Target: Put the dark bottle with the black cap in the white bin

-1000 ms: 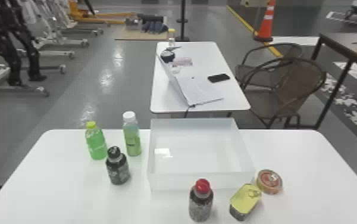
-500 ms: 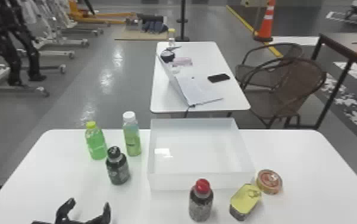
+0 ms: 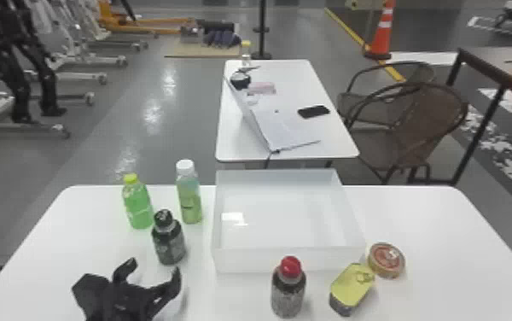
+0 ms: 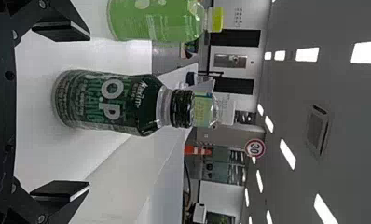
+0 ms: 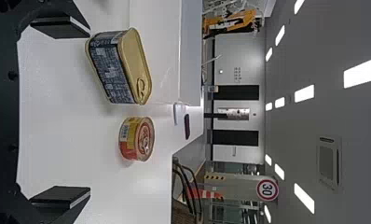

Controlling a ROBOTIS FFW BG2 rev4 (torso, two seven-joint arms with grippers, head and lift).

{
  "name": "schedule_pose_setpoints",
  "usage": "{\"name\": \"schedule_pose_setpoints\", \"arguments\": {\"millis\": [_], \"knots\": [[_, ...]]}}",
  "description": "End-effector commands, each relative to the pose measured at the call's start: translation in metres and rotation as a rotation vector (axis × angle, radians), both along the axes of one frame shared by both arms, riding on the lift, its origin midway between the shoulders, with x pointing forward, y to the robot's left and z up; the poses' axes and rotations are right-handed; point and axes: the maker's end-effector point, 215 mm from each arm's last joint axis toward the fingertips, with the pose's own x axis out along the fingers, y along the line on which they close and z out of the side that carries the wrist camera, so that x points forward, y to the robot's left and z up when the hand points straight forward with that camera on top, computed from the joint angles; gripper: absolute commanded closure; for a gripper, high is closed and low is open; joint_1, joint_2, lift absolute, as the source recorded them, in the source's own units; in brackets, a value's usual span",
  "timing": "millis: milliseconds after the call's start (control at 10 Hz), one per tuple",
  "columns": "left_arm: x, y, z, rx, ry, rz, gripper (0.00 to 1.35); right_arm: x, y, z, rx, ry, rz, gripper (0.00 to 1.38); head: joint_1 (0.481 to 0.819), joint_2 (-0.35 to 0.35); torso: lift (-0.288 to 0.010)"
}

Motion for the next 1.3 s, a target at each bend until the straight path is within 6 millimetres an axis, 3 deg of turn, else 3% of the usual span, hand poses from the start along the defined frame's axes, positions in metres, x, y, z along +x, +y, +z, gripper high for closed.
{"name": "schedule_pose_setpoints", "arguments": {"millis": [0,400,1000,1100,1200], "knots": [[0.014,-0.014,0.002,-0.003,-0.009,-0.021,0.17,0.001,0.0,0.0,0.001,0.0,0.0,0.11,0.549,0.0,-0.1],[0.046,-0.006,0.005,0.037,-0.013,-0.001,0.17,0.003,0.0,0.0,0.006,-0.002,-0.004,0.11,0.549,0.0,-0.1],[0.074,-0.001,0.0,0.038,0.018,0.039,0.15,0.006,0.0,0.0,0.008,-0.005,-0.004,0.11,0.549,0.0,-0.1],[0.076,-0.001,0.0,0.045,0.017,0.043,0.18,0.006,0.0,0.001,0.01,-0.006,-0.005,0.11,0.549,0.0,-0.1],[0.075,-0.002,-0.003,0.048,0.022,0.042,0.46,0.006,0.0,0.0,0.009,-0.005,-0.005,0.11,0.549,0.0,-0.1]]}}
